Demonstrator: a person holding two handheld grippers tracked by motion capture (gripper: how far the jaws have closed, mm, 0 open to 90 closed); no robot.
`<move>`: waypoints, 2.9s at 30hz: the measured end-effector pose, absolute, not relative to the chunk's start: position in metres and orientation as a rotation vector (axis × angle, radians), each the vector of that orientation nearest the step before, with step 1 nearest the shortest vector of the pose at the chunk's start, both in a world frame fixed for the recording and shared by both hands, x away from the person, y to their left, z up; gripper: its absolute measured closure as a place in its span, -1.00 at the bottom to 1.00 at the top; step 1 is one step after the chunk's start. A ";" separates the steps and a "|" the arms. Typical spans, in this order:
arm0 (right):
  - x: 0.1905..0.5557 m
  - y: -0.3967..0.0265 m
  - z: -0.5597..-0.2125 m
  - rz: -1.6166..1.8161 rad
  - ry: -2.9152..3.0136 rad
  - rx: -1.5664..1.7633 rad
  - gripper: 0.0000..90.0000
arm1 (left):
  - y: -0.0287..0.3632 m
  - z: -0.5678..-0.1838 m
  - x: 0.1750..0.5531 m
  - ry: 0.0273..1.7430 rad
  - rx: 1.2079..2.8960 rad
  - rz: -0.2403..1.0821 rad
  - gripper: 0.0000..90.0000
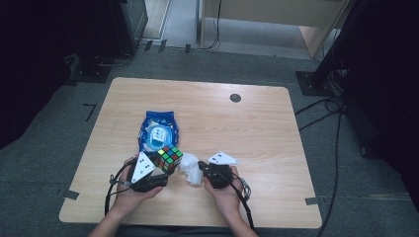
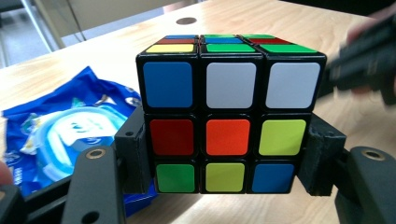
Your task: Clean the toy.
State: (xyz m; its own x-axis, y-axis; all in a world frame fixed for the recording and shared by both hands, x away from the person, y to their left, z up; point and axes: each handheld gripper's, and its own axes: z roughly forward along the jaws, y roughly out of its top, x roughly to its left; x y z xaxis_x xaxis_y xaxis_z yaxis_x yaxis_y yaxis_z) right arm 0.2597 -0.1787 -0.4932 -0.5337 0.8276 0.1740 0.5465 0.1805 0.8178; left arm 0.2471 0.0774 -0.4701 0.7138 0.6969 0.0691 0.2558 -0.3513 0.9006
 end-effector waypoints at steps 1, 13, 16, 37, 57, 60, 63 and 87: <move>0.258 -0.184 -0.488 1.301 2.116 1.289 1.00 | 0.076 -0.471 0.246 0.724 1.928 0.544 -0.24; 0.234 -0.195 -0.450 1.549 2.024 0.929 1.00 | 0.048 -0.482 0.238 0.639 2.018 0.460 -0.24; 0.230 -0.179 -0.451 1.568 2.082 0.879 1.00 | 0.042 -0.483 0.234 0.613 2.031 0.452 -0.24; 0.236 -0.212 -0.456 1.485 2.124 1.049 1.00 | 0.060 -0.481 0.242 0.667 1.988 0.476 -0.24; 0.279 -0.239 -0.512 1.021 1.819 1.738 -0.06 | 0.058 -0.482 0.242 0.658 2.006 0.486 -0.24; 0.278 -0.231 -0.515 0.908 1.841 1.661 0.39 | 0.058 -0.482 0.241 0.656 2.008 0.484 -0.24; 0.276 -0.234 -0.513 0.979 1.904 1.634 0.88 | 0.058 -0.483 0.241 0.654 2.011 0.478 -0.24; 0.224 -0.164 -0.445 1.764 2.239 0.981 0.95 | 0.047 -0.484 0.236 0.625 2.018 0.445 -0.23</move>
State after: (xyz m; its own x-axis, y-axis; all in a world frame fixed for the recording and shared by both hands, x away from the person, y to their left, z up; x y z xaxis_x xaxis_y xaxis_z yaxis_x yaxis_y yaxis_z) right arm 0.2243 -0.1640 -0.4453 -0.7811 0.5558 0.2847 0.4069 0.1072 0.9072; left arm 0.2364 0.0465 -0.4845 0.8037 0.5921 0.0589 0.2491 -0.4247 0.8704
